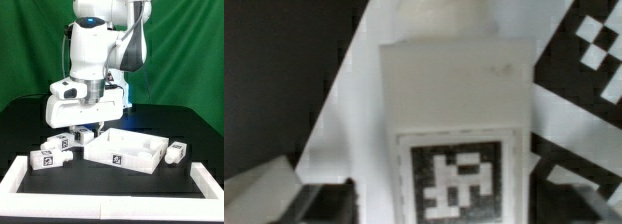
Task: Assemble one leg
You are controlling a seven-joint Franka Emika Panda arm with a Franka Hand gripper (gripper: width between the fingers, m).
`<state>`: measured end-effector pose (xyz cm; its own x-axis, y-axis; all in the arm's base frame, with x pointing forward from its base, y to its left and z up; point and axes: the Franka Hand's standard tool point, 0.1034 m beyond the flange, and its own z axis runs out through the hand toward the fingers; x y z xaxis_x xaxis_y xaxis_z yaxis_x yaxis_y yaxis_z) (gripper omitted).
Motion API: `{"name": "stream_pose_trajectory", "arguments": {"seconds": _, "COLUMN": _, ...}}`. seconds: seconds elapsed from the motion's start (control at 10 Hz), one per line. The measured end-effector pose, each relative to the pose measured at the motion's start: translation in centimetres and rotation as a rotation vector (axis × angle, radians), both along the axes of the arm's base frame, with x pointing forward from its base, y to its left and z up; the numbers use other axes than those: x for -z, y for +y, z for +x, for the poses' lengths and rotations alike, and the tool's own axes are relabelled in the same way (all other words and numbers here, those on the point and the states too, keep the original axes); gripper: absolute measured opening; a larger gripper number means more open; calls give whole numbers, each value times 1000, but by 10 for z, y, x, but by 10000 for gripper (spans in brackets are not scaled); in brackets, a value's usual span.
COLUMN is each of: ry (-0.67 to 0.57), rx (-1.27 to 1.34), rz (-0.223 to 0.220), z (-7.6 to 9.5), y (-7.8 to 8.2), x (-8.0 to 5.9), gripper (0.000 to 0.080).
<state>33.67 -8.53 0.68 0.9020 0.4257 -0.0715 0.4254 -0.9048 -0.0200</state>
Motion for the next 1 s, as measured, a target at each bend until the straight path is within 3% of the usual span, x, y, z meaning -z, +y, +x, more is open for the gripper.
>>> {"name": "stream_pose_trajectory", "arguments": {"seconds": 0.1, "ry": 36, "rx": 24, "rz": 10, "z": -1, "y": 3, "x": -2, "gripper": 631}}
{"name": "stream_pose_trajectory", "arguments": {"seconds": 0.3, "ry": 67, "rx": 110, "rz": 30, "z": 20, "y": 19, "x": -55, "gripper": 647}}
{"name": "stream_pose_trajectory", "arguments": {"seconds": 0.5, "ry": 96, "rx": 261, "rz": 9, "z": 31, "y": 34, "x": -70, "gripper": 647}}
{"name": "stream_pose_trajectory", "arguments": {"seconds": 0.6, "ry": 116, "rx": 406, "rz": -8, "z": 51, "y": 46, "x": -83, "gripper": 649}}
{"name": "stream_pose_trajectory", "arguments": {"seconds": 0.8, "ry": 92, "rx": 532, "rz": -13, "z": 88, "y": 62, "x": -84, "gripper": 649}}
{"name": "stream_pose_trajectory", "arguments": {"seconds": 1.0, "ry": 87, "rx": 521, "rz": -12, "z": 89, "y": 63, "x": -83, "gripper": 649}}
